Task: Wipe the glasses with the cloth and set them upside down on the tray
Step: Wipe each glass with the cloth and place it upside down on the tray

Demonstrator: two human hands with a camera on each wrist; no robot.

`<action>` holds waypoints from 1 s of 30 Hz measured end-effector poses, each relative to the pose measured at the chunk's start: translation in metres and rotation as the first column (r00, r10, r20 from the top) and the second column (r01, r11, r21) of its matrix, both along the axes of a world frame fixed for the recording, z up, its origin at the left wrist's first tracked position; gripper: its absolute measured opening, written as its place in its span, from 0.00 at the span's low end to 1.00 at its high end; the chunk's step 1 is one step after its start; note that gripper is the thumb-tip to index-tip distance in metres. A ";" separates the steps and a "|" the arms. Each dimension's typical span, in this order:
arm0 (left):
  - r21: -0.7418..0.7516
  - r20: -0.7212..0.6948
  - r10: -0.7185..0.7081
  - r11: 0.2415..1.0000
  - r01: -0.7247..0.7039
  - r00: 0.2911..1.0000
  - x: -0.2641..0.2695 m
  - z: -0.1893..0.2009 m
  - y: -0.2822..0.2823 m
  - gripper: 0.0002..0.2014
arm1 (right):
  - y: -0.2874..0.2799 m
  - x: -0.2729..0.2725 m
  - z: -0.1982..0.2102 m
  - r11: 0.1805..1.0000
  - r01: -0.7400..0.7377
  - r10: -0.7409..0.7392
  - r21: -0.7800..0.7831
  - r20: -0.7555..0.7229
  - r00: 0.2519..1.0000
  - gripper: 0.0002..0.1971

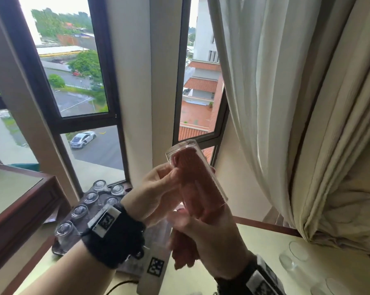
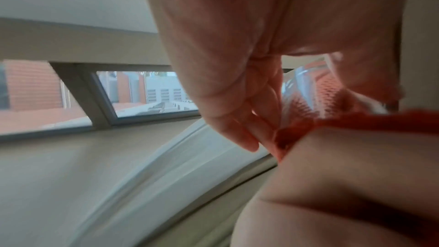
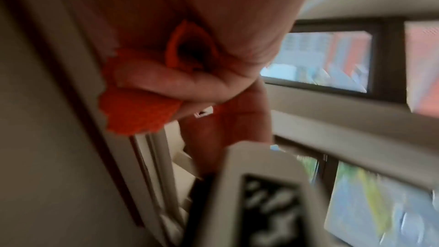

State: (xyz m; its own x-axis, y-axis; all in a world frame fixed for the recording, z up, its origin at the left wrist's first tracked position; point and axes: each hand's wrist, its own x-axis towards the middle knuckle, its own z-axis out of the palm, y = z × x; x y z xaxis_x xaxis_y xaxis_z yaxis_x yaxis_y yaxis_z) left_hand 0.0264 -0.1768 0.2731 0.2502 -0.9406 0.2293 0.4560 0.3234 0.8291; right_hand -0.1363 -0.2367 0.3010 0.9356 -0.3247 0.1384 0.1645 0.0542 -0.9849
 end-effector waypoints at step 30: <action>0.252 0.262 0.446 0.825 -0.506 0.856 0.069 -0.093 0.060 0.36 | 0.013 0.005 -0.089 0.815 0.433 -0.513 -0.385 -0.132 0.848 0.15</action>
